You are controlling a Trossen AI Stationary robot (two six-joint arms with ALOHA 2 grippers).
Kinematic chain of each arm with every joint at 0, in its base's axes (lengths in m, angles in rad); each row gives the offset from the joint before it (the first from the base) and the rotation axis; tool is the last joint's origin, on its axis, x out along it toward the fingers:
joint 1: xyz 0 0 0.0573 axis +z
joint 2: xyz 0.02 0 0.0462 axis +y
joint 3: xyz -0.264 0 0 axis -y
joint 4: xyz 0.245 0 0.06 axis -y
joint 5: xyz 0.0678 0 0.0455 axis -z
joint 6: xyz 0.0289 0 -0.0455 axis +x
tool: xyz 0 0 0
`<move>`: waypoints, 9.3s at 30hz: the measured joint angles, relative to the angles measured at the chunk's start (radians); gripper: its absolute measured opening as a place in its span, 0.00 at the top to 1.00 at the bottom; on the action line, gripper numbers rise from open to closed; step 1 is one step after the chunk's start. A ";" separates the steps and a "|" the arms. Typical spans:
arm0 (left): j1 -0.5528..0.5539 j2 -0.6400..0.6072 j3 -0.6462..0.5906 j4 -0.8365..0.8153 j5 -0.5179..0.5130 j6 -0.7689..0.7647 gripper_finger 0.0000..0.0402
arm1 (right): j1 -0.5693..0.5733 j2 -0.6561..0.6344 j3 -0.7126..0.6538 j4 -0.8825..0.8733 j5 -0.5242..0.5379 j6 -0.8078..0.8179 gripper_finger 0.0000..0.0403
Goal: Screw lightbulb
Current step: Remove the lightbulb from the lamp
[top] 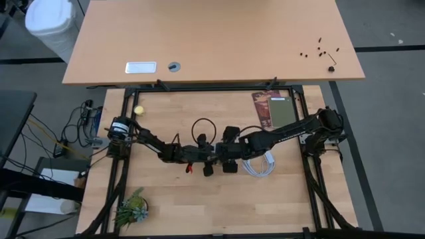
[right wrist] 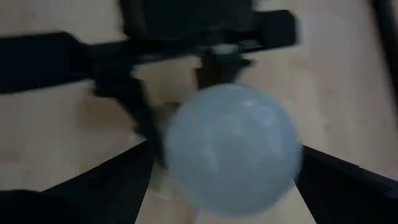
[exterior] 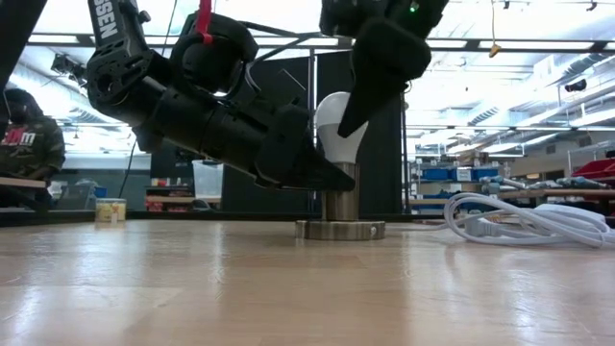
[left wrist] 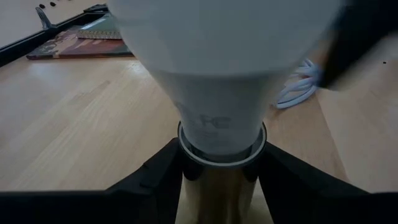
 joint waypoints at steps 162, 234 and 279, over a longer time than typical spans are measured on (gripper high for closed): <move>0.389 0.288 0.851 -0.634 0.157 0.073 0.36 | -0.398 -0.603 -0.614 0.125 0.247 0.402 0.08; 0.251 0.198 0.955 -0.932 0.136 0.109 0.73 | -0.796 -0.396 -0.406 0.036 -0.337 0.151 0.14; -0.078 -0.287 0.082 0.051 -0.381 0.403 0.73 | -0.614 -0.019 -0.408 0.270 -0.160 0.357 0.14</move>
